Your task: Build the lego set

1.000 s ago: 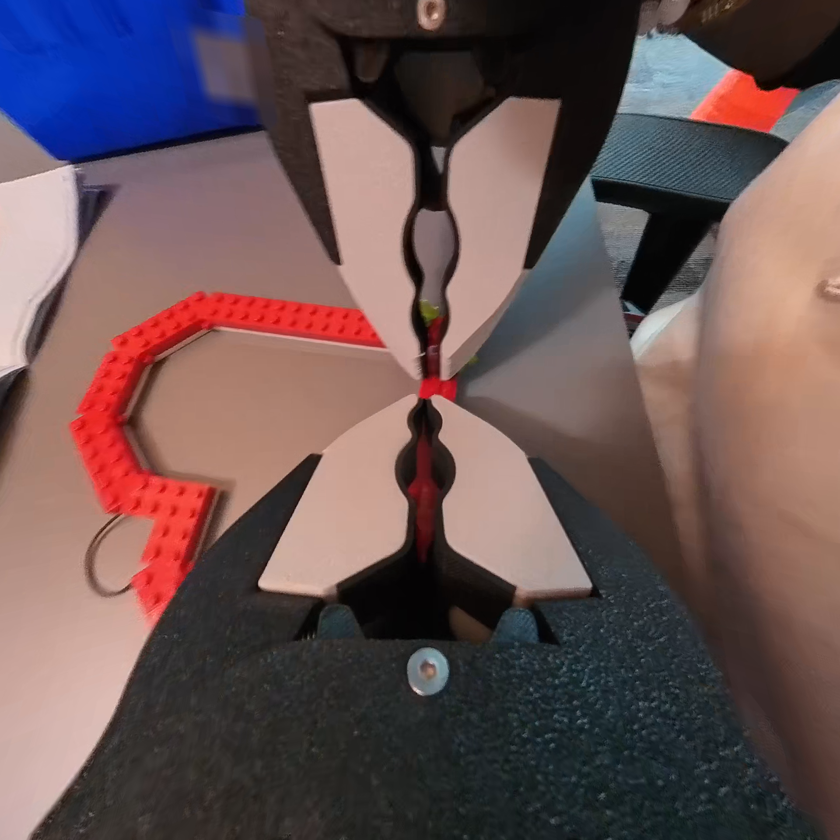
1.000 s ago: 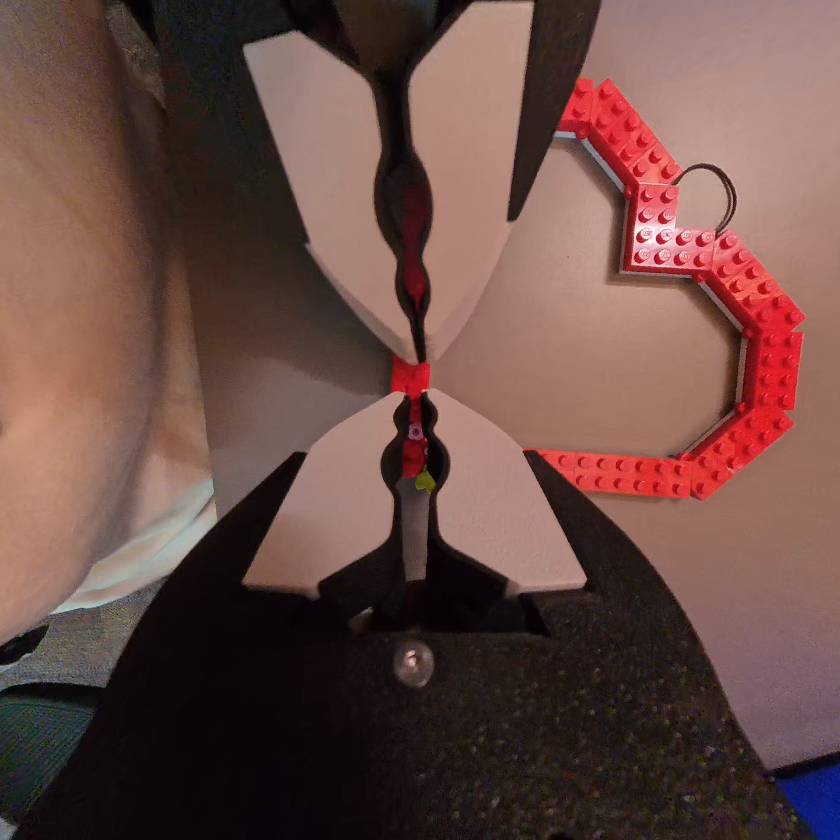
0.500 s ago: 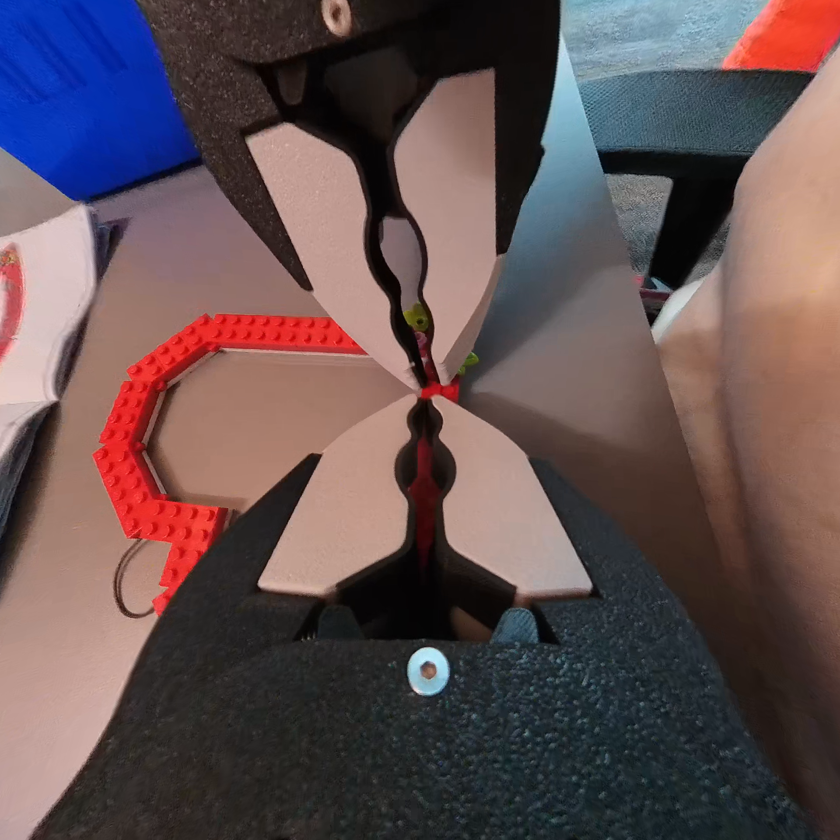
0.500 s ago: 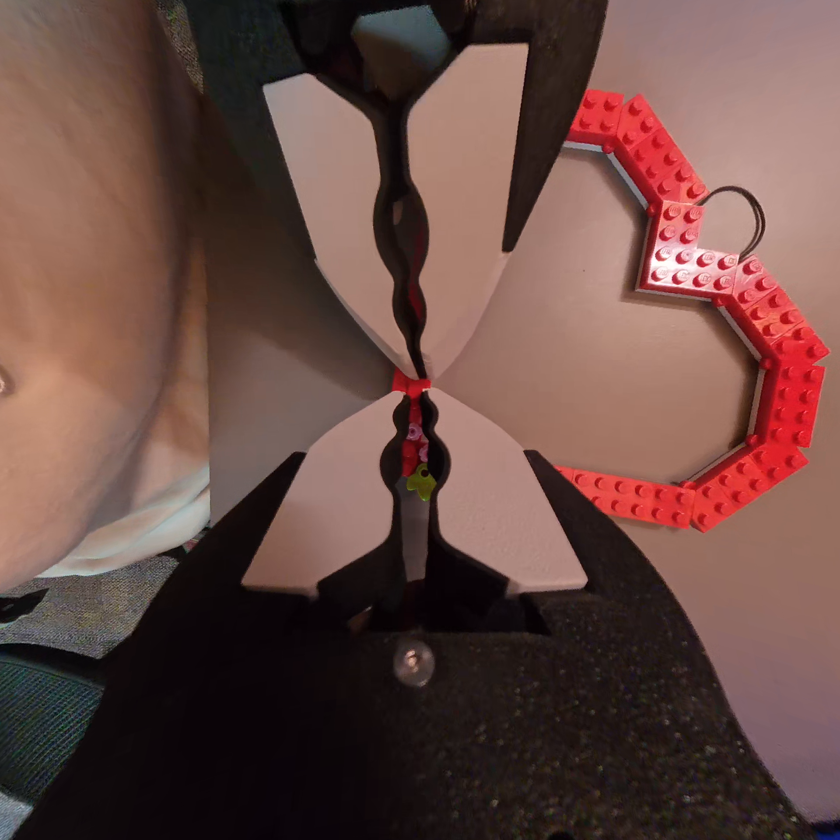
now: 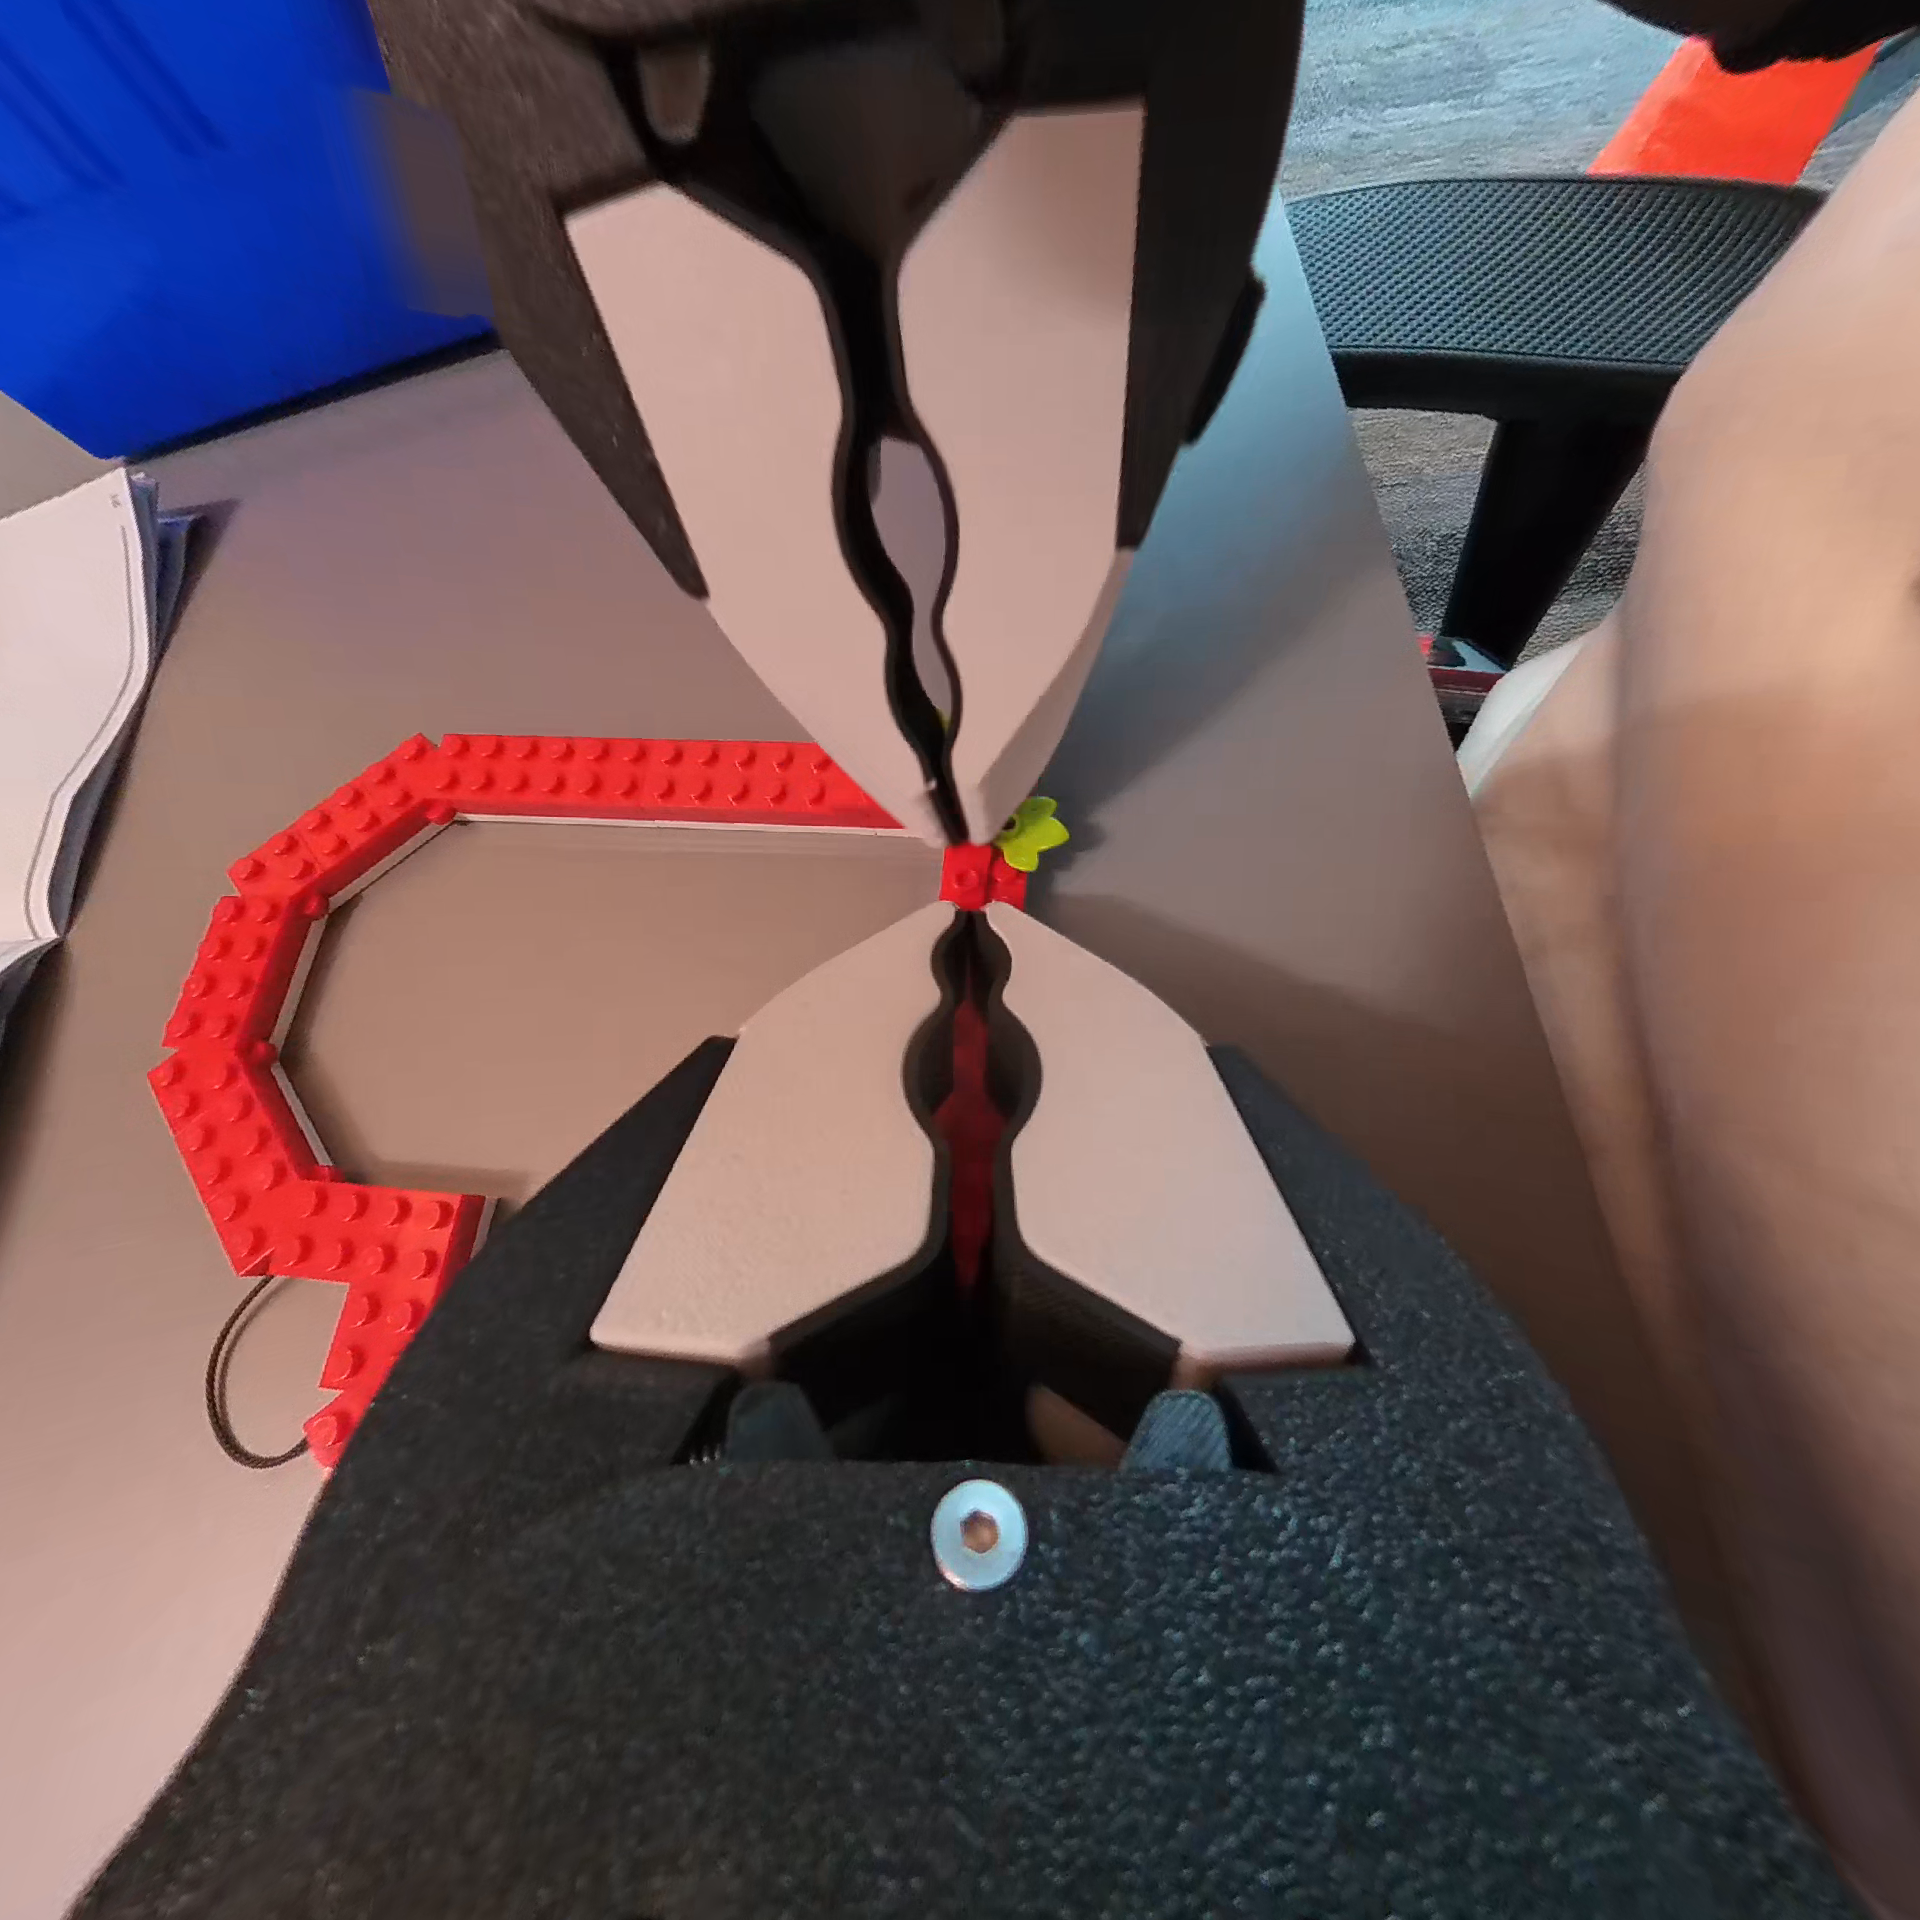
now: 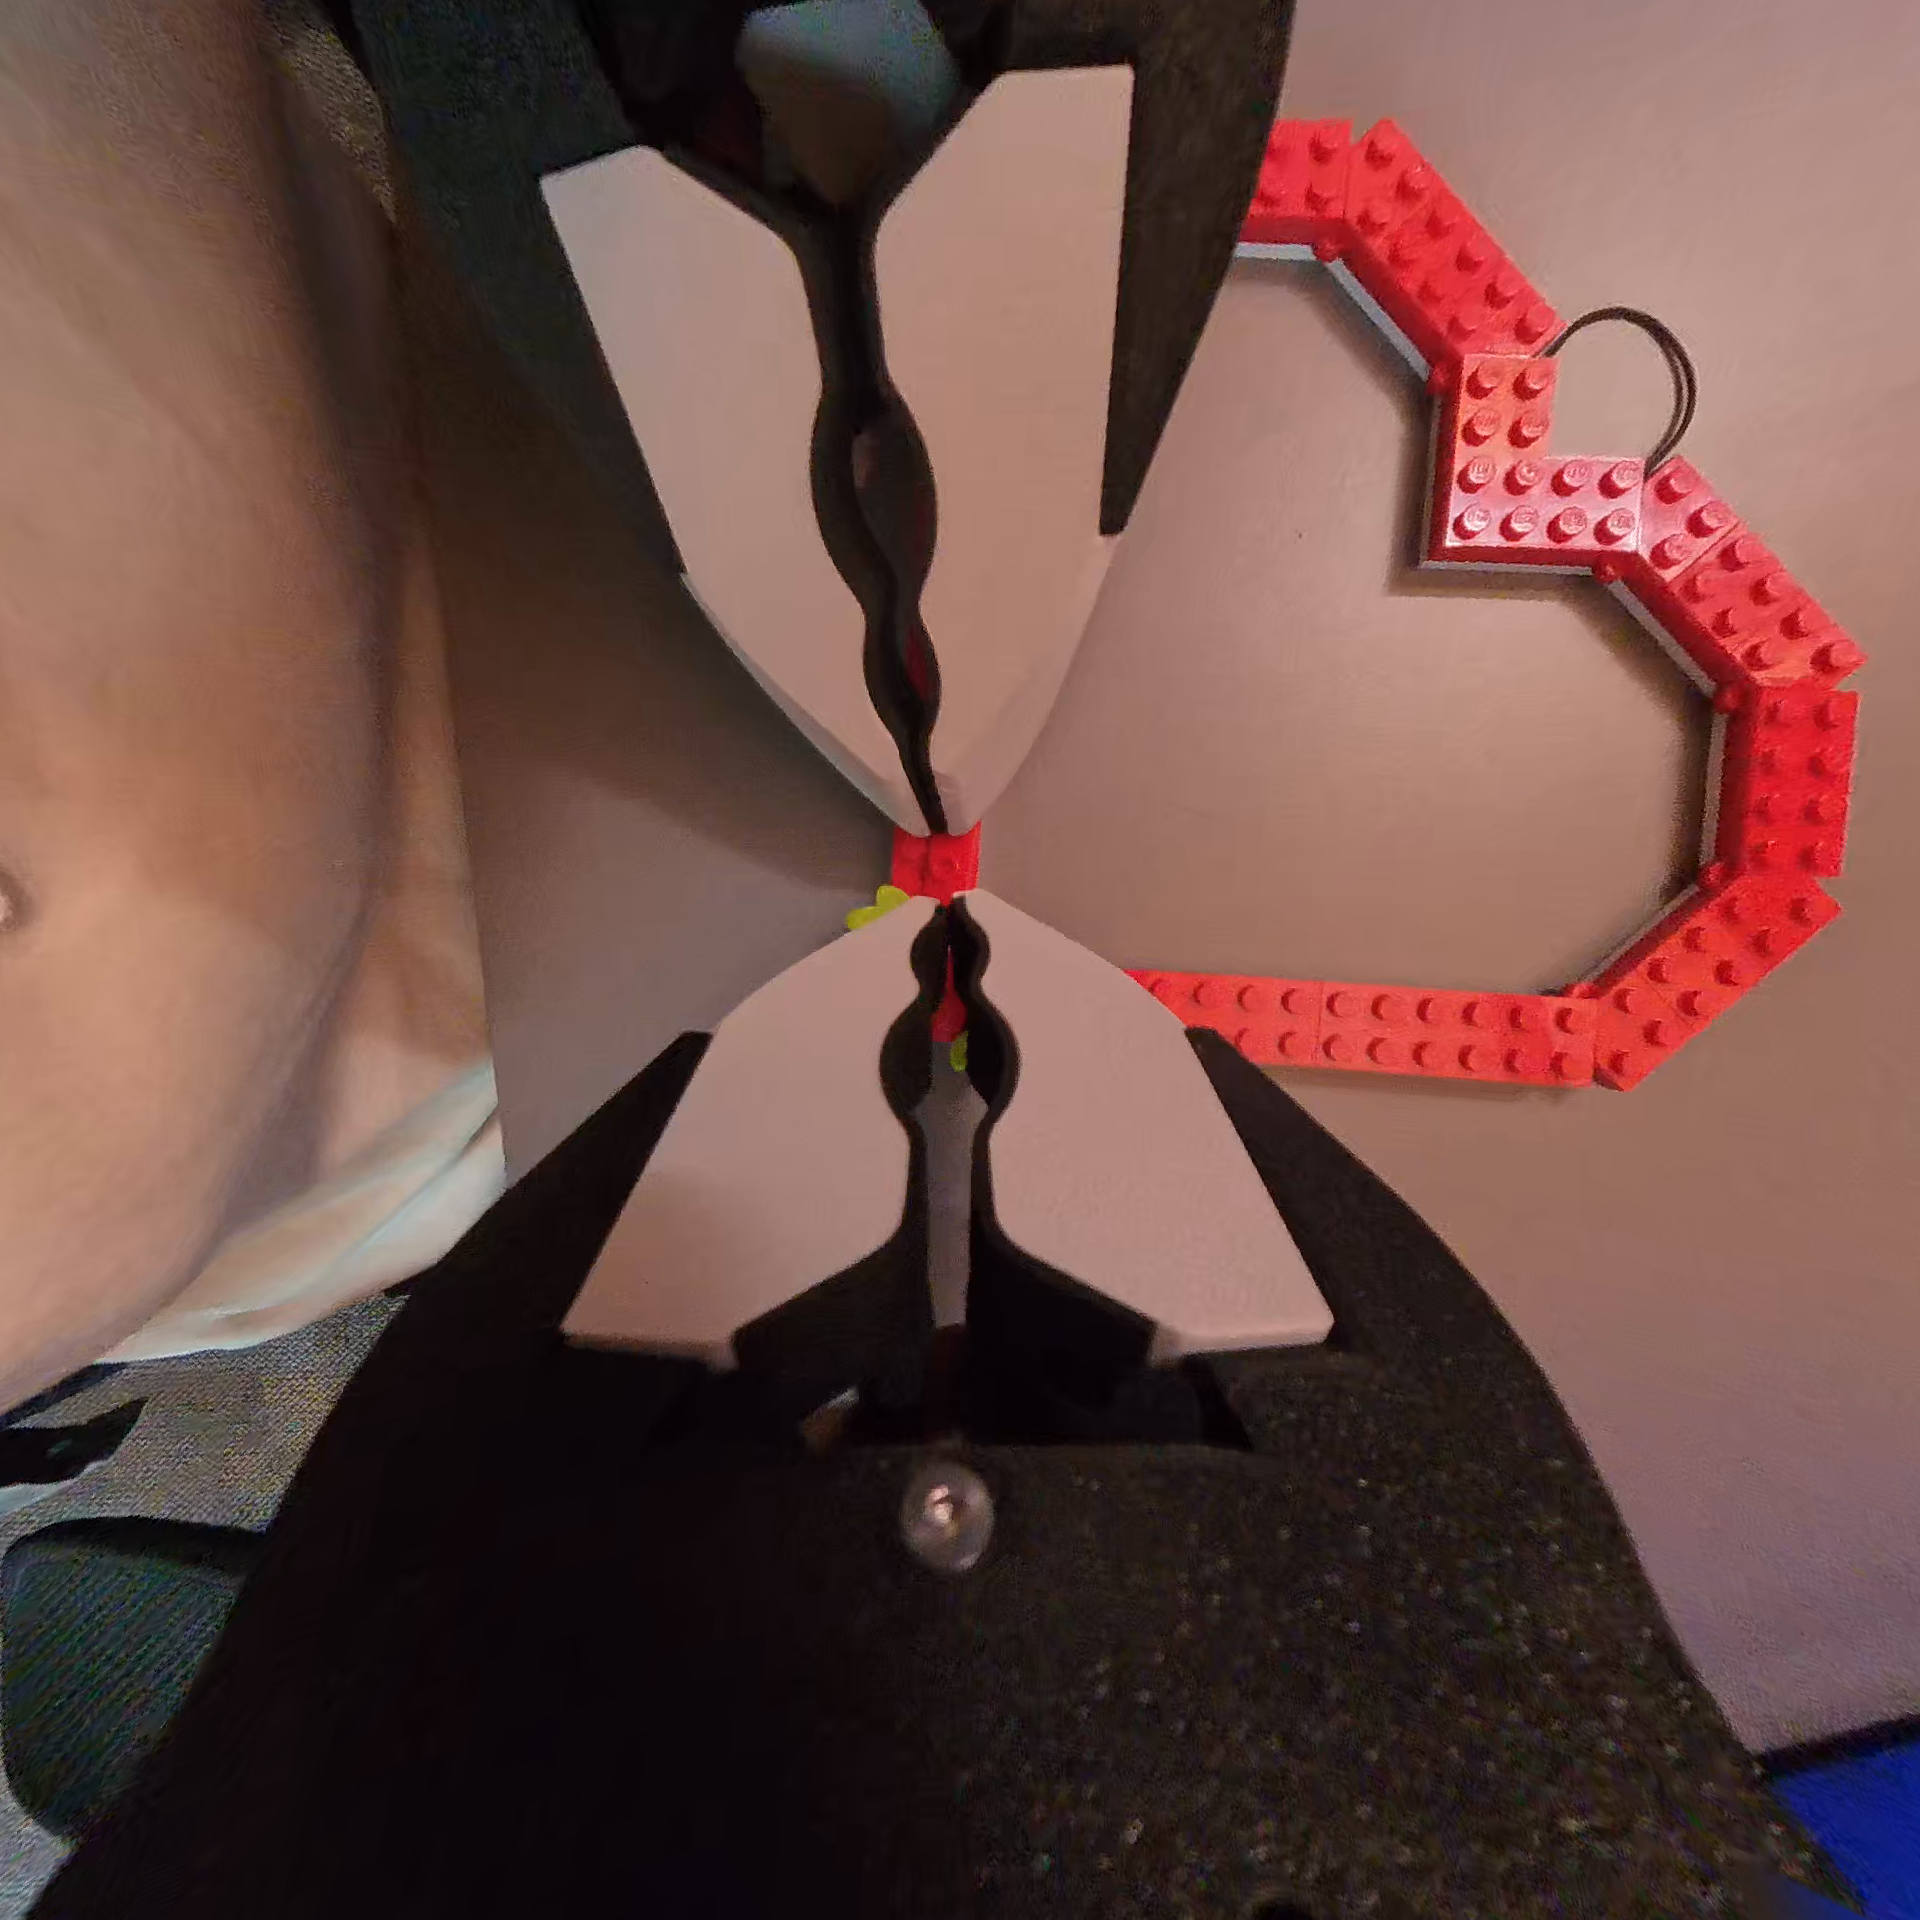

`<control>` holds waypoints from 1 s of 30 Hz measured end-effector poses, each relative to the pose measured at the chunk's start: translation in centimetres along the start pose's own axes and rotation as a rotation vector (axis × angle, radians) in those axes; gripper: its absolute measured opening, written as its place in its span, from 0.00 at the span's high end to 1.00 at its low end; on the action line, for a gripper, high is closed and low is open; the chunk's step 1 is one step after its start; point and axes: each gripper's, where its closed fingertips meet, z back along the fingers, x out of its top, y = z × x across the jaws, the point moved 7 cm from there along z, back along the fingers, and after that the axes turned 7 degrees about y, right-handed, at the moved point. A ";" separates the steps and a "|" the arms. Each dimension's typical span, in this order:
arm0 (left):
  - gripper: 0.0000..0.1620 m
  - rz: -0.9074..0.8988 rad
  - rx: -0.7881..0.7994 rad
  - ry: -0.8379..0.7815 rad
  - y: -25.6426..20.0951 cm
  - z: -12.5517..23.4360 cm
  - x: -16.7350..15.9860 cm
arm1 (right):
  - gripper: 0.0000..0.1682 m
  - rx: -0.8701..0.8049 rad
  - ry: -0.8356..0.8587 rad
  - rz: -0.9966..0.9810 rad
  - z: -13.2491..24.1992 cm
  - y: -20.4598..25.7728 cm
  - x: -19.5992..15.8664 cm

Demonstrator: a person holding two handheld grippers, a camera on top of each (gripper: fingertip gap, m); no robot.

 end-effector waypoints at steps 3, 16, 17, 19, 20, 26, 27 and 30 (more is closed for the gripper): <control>1.00 0.003 -0.002 0.000 0.0 0.0 0.0 | 1.00 0.019 0.008 -0.028 -0.1 -0.1 0.1; 1.00 0.032 -0.016 0.000 0.2 0.1 0.0 | 0.90 -0.010 0.038 -0.027 0.6 0.2 0.8; 1.00 0.032 -0.017 0.000 0.2 0.1 0.0 | 0.91 -0.027 0.044 -0.022 0.5 0.4 0.7; 1.00 0.031 -0.015 0.000 0.2 0.1 0.0 | 0.91 -0.051 0.057 -0.020 0.2 0.4 0.6; 1.00 0.030 -0.014 -0.001 0.2 0.1 0.0 | 0.91 -0.046 0.055 -0.026 0.1 0.3 0.6; 1.00 0.027 -0.017 -0.001 0.2 0.1 0.0 | 0.97 -0.030 0.068 0.002 -0.3 0.1 0.8; 1.00 0.028 -0.018 -0.001 0.2 0.1 0.0 | 0.97 -0.030 0.072 0.011 -0.2 0.0 0.9; 1.00 0.029 -0.019 -0.002 0.2 0.1 0.0 | 0.99 -0.021 0.074 0.024 -0.2 -0.1 0.9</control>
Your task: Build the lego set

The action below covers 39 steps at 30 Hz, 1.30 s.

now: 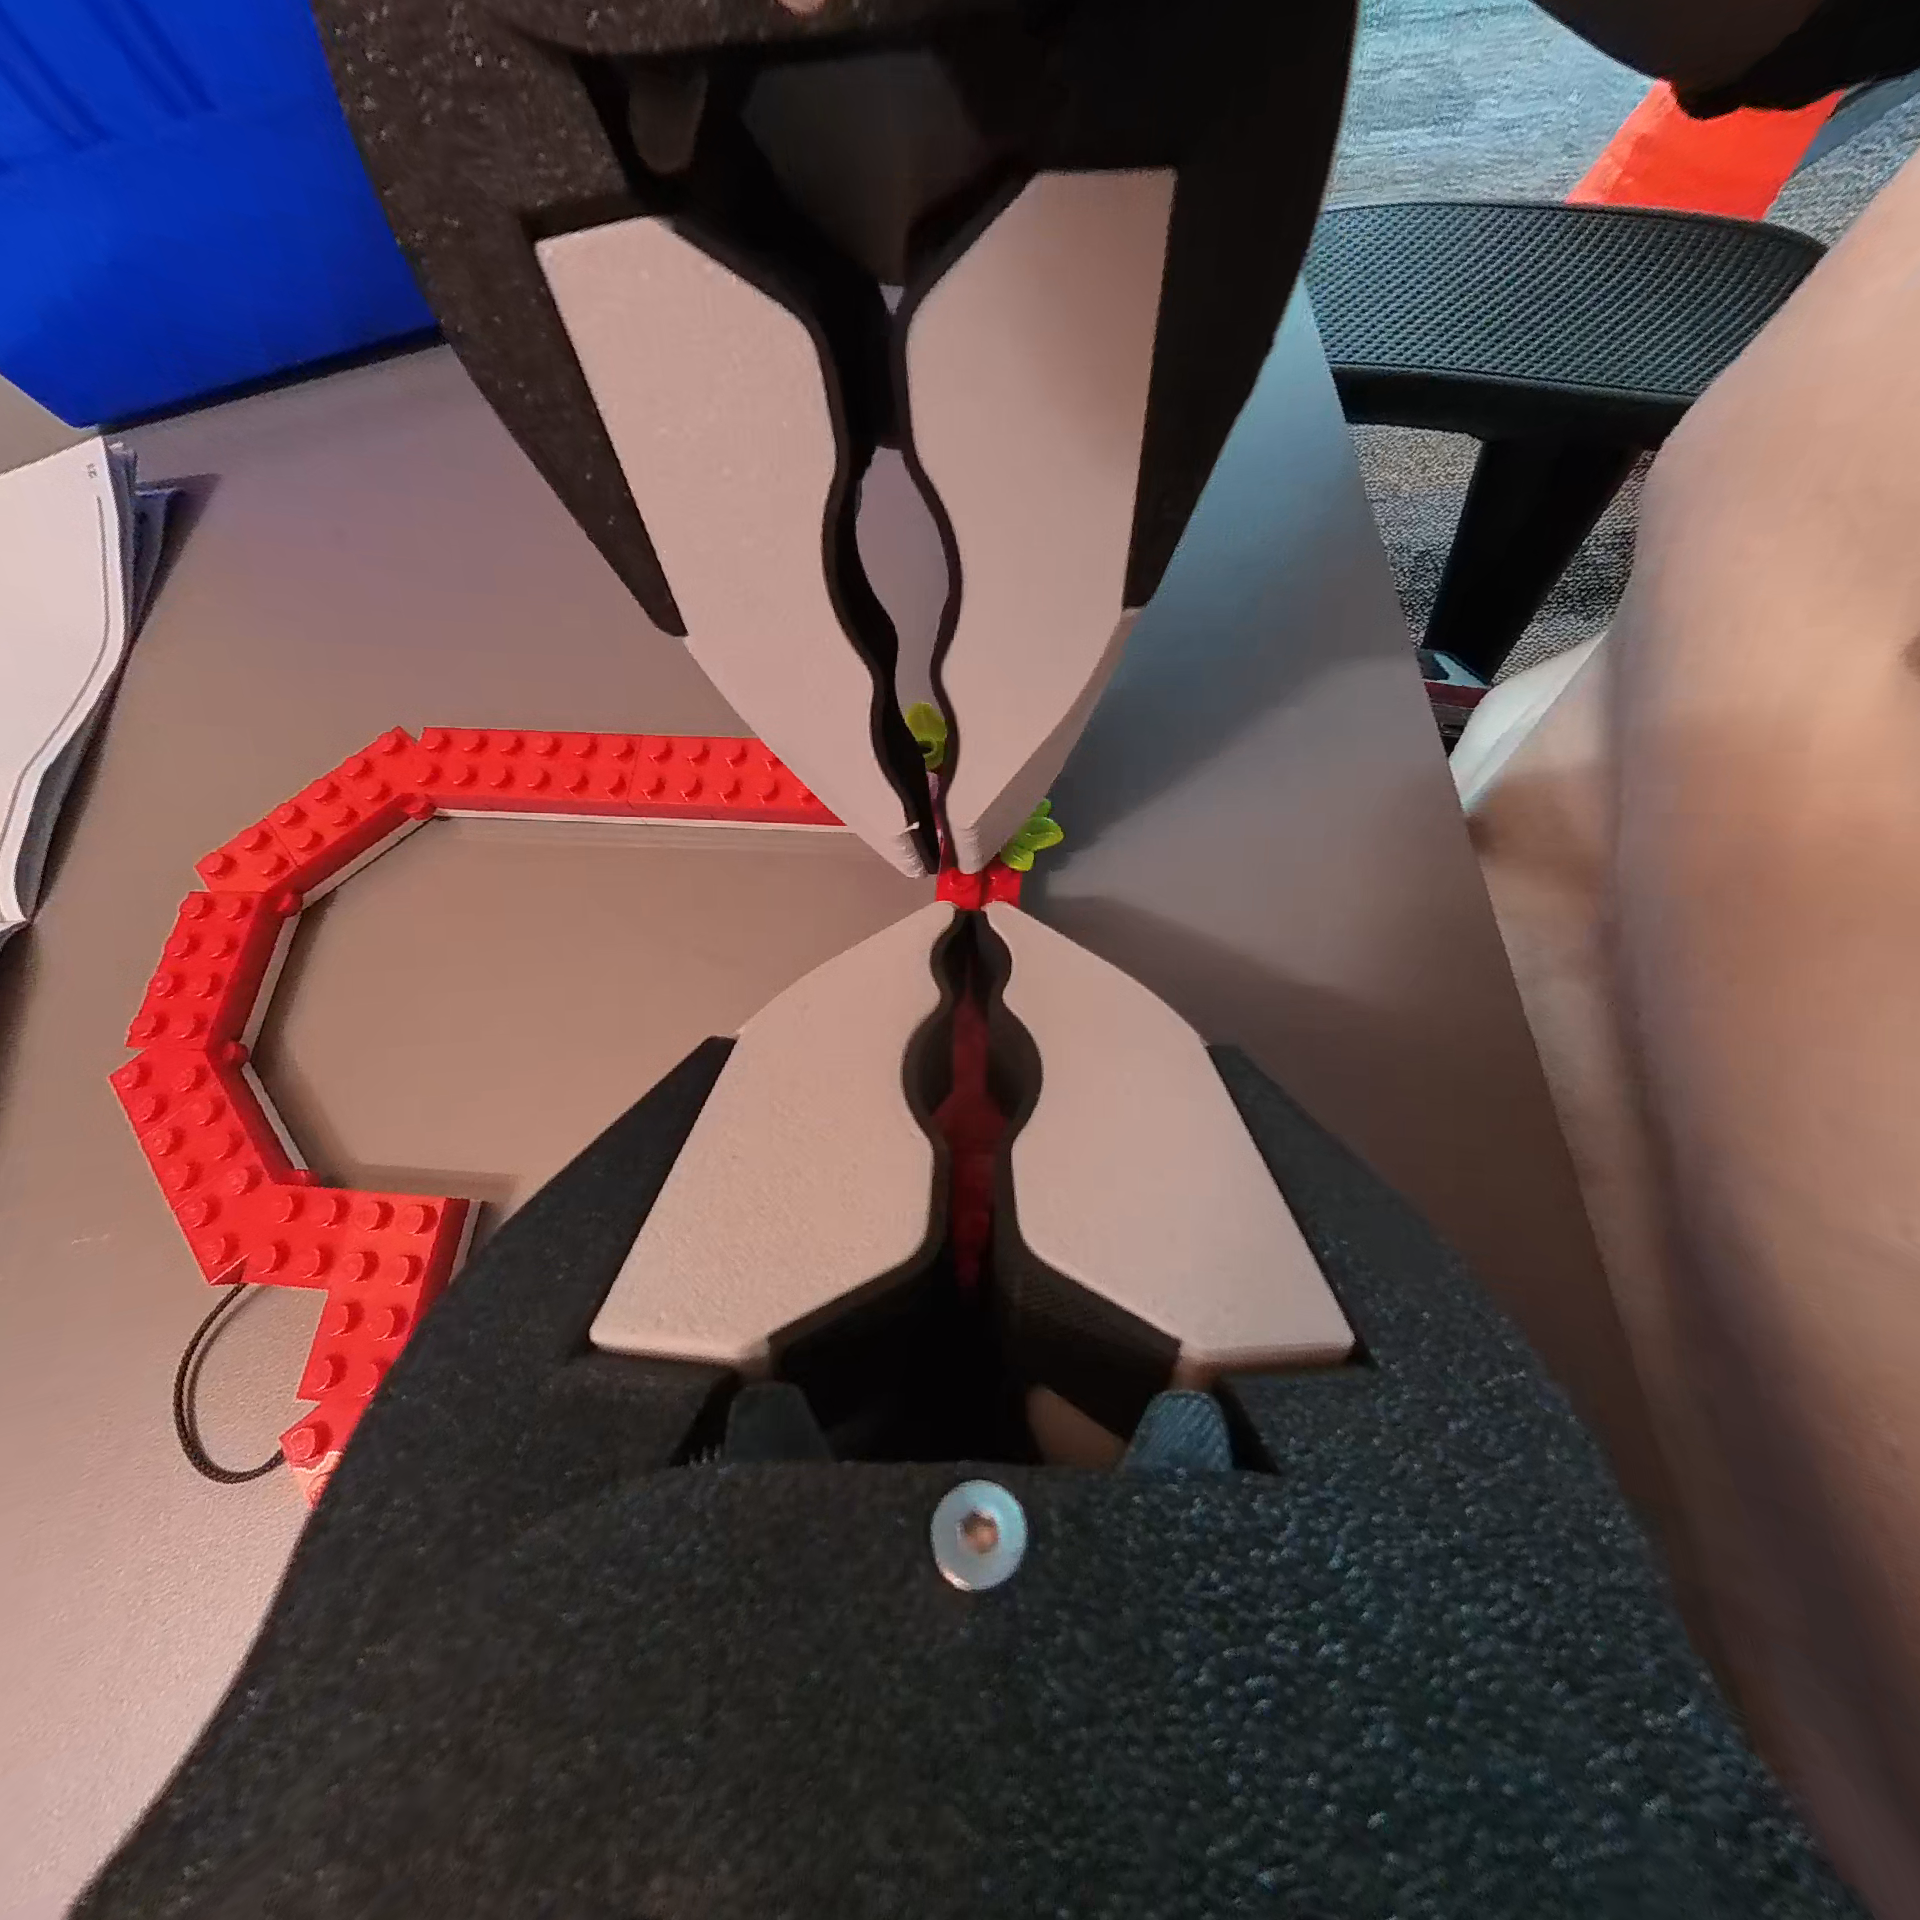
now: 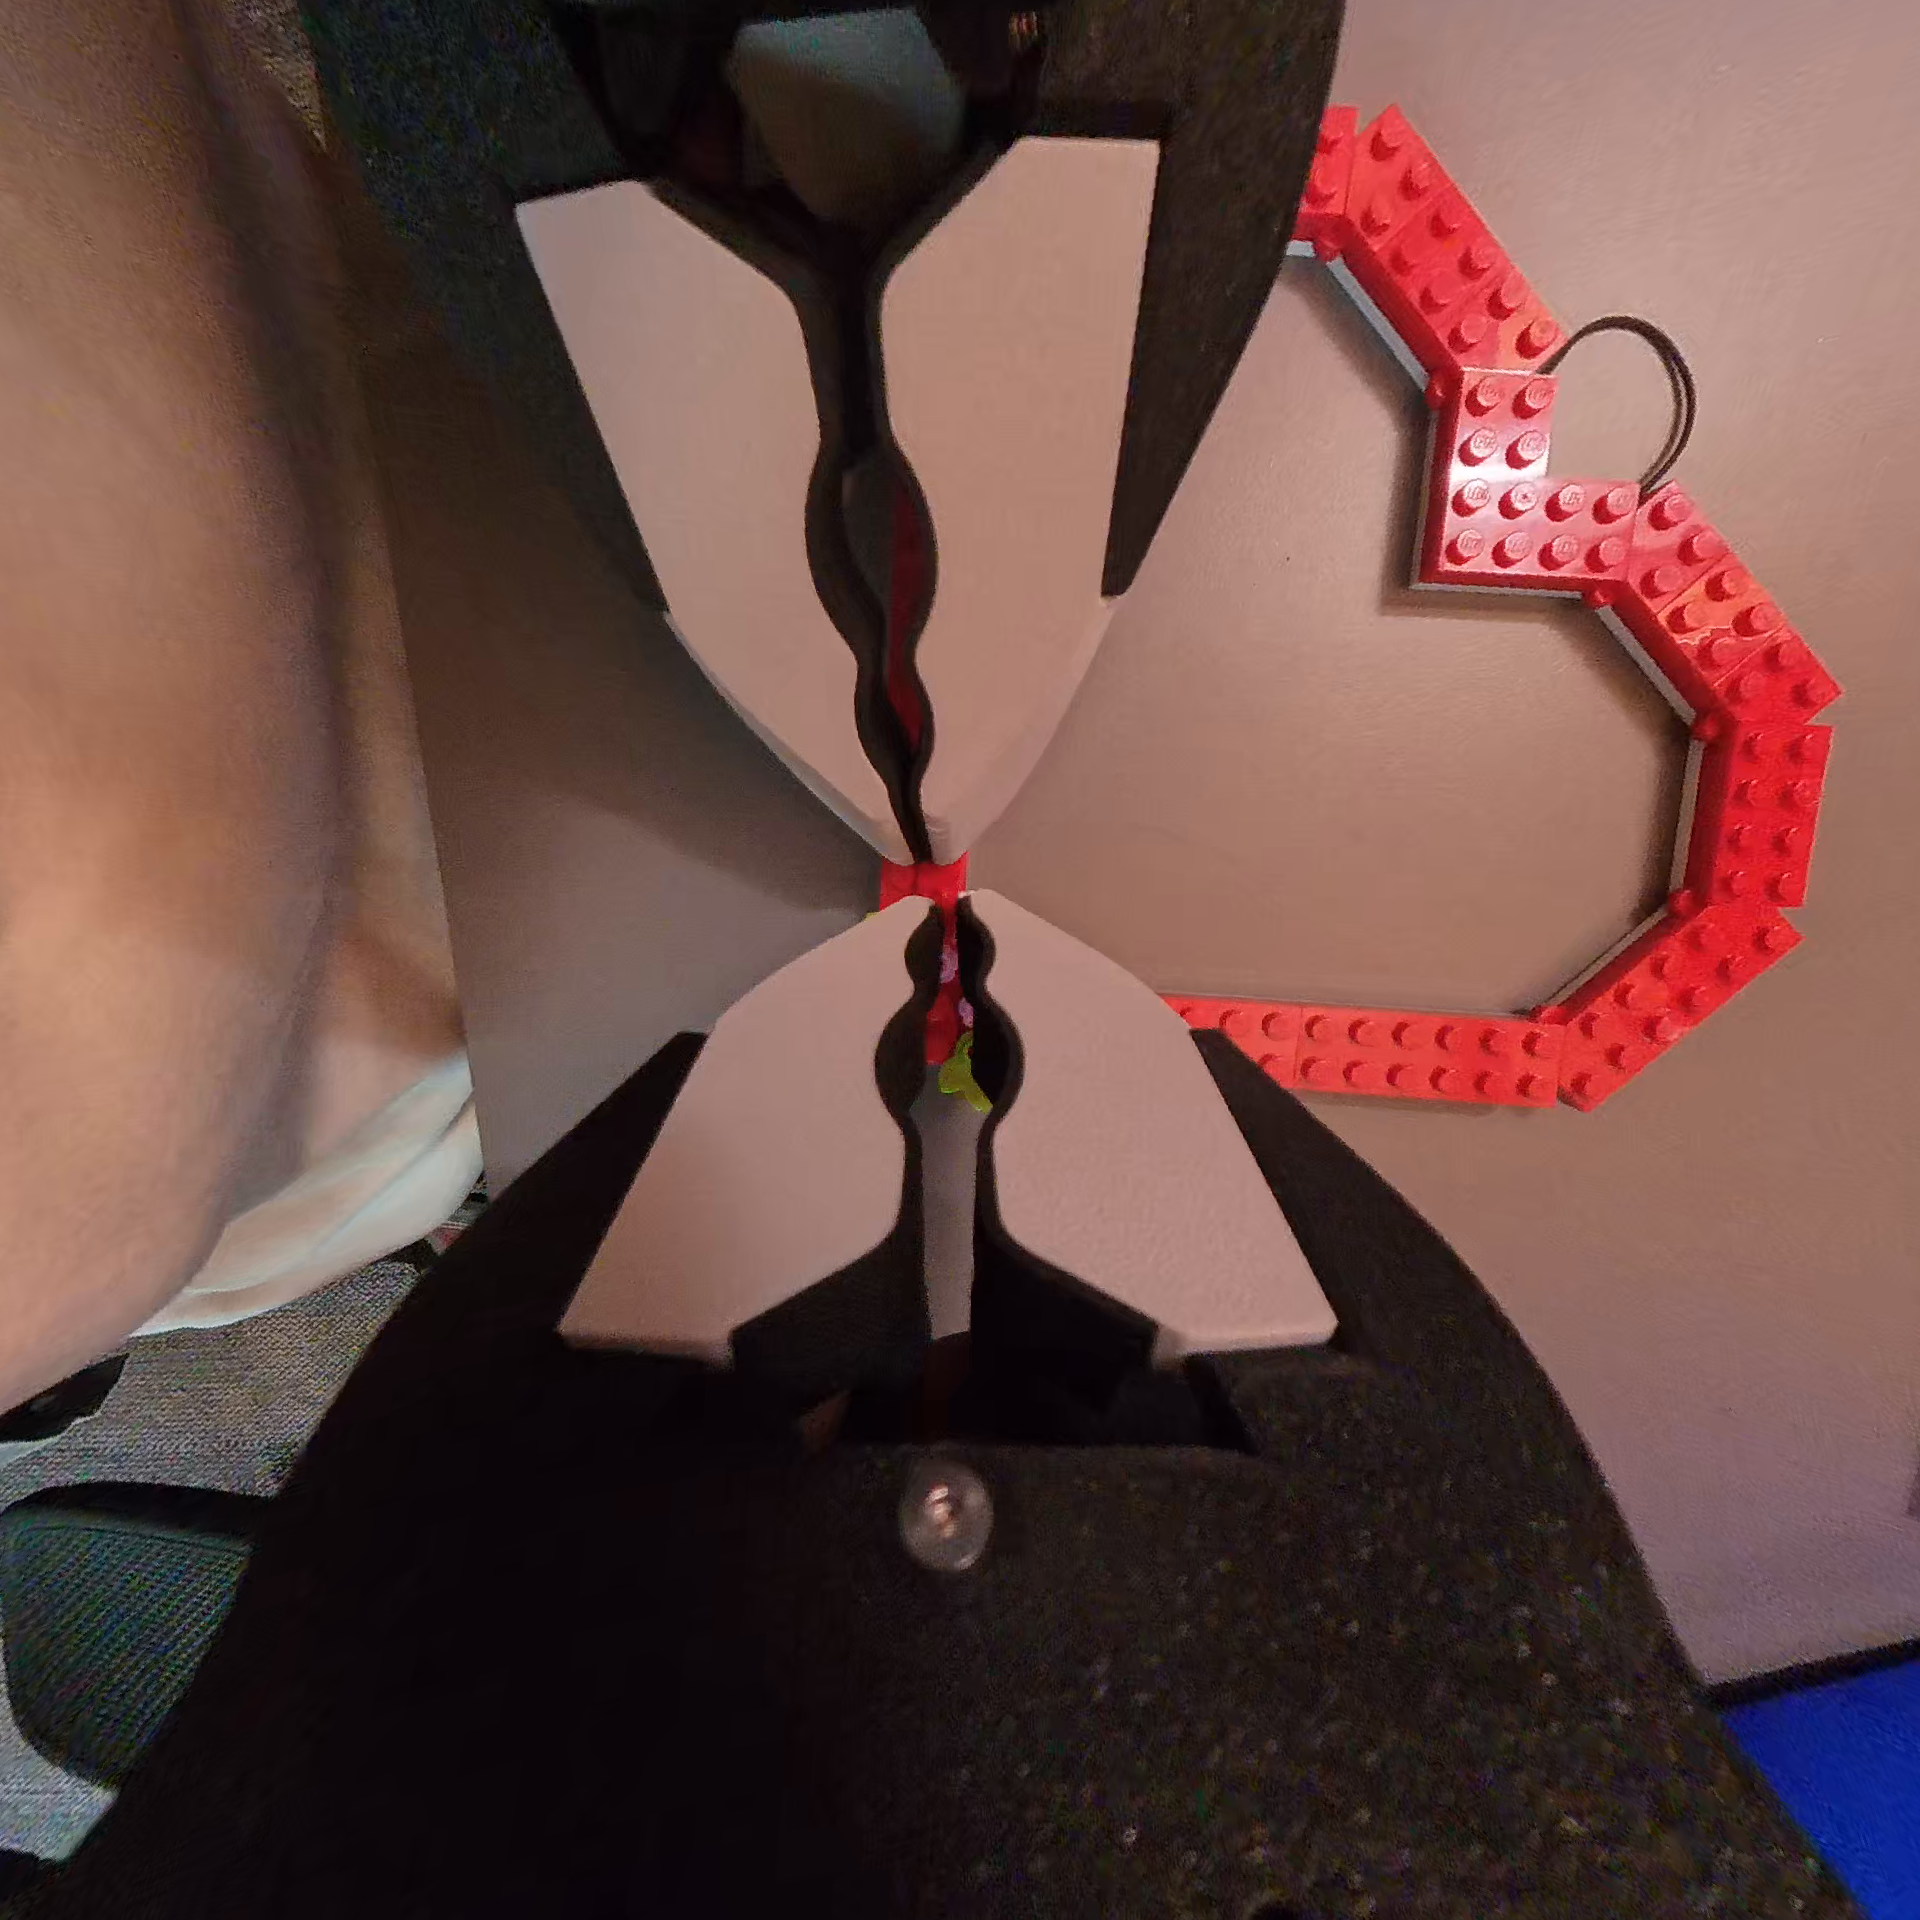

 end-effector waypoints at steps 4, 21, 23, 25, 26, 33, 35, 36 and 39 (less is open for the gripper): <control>1.00 0.000 -0.002 0.000 0.0 0.0 0.0 | 1.00 0.021 0.001 0.018 0.0 0.0 0.0; 1.00 0.001 -0.001 -0.001 0.1 -0.1 0.1 | 0.96 0.018 0.019 -0.016 -0.1 0.1 -0.1; 1.00 0.002 -0.003 -0.001 0.1 -0.1 0.1 | 0.96 0.012 0.028 0.000 -0.1 -0.1 0.1; 1.00 0.003 -0.006 -0.002 0.1 -0.2 0.1 | 0.97 0.017 0.034 0.011 -0.1 -0.1 0.1; 0.99 0.001 -0.011 -0.002 0.1 -0.1 0.1 | 0.97 0.020 0.035 0.014 -0.1 -0.1 0.1; 0.96 0.056 0.014 -0.056 0.7 0.3 0.2 | 0.99 0.041 0.026 0.021 -0.1 -0.3 0.1; 0.95 0.036 -0.008 -0.013 0.4 -0.1 0.1 | 0.99 0.055 0.024 0.023 -0.1 -0.4 0.1; 0.95 0.018 -0.001 0.002 0.3 -0.3 0.1 | 0.99 0.062 0.023 0.021 -0.1 -0.4 0.1; 0.95 0.014 0.006 0.000 0.3 -0.3 0.1 | 0.99 0.068 0.015 0.015 -0.2 -0.5 0.0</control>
